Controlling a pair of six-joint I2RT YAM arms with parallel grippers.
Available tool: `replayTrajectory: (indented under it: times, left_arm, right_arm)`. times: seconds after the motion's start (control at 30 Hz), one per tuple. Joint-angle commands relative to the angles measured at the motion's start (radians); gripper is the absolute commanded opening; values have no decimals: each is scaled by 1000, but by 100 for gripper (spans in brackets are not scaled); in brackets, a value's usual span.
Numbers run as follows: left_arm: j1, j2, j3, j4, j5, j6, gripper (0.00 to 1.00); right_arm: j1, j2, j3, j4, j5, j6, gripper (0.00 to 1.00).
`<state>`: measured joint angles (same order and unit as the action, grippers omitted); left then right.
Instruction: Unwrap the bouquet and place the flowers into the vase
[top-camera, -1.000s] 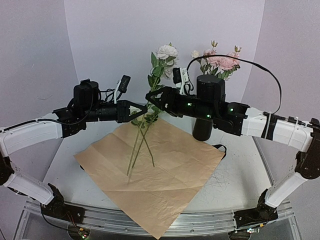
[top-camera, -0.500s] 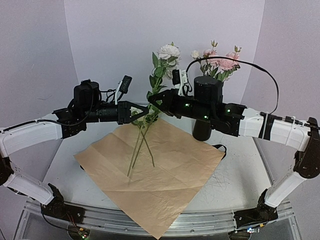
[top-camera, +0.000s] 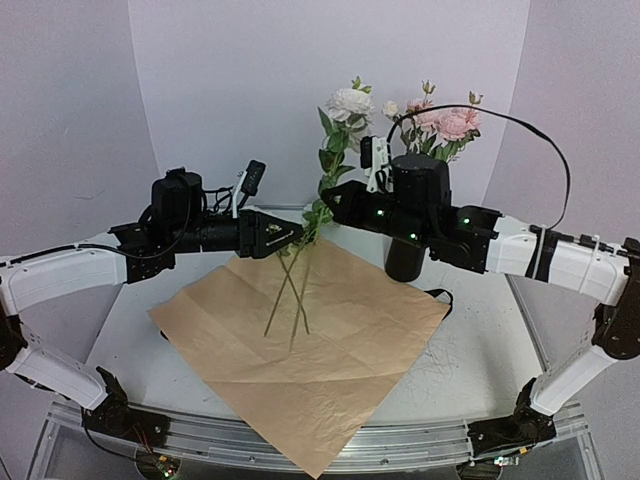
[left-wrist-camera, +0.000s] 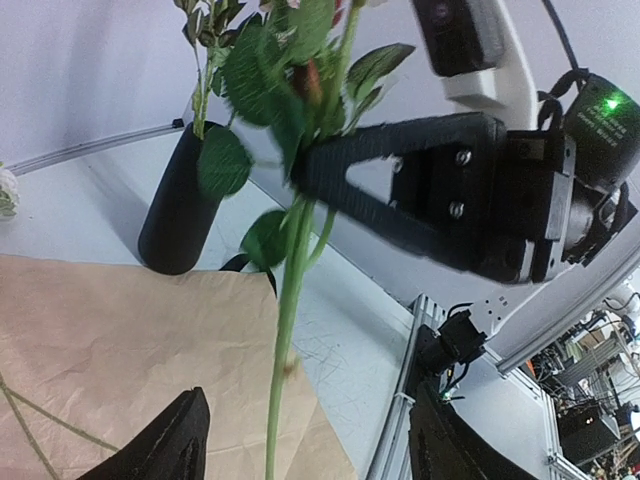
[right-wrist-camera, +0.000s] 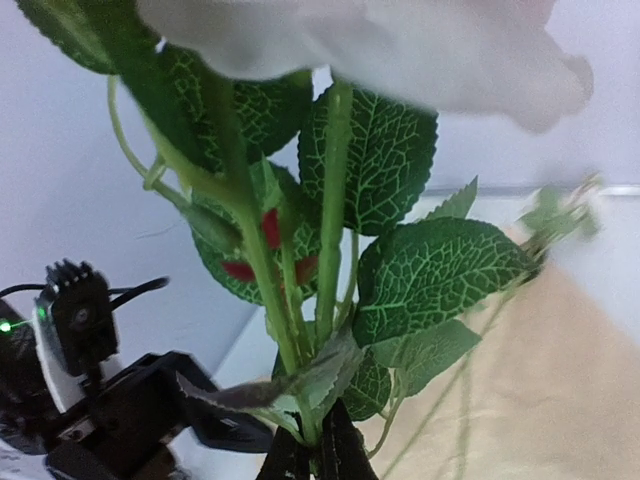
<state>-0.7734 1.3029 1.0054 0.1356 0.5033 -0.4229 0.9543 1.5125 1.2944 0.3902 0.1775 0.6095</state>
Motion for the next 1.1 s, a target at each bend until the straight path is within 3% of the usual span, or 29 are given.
replayTrajectory:
  times: [0.0,0.17,0.27,0.43,0.7,1.07]
  left_arm:
    - [-3,-31,-22,36,-105,-2,70]
    - [-3,-21,-28,26,-182,-4,70]
    - [-3,-17,-21,22,-188,-3,70]
    - [-3,-1,-17,21,-192,-6,70]
    - [-3,18,-9,20,-206,-7,70]
    - [-3,29,-5,17,-228,2,70]
  right_arm:
    - [-1,-144,-2,-27,421,-318,0]
    - [-2,-186,81,-9,642,-583,0]
    - [-6,-203,135,50,673,-739,0]
    - [-44,-208,187,158,653,-862,0]
    - [-166,-95,297,200,562,-912,0]
    - [-251,36,333,240,491,-833,0]
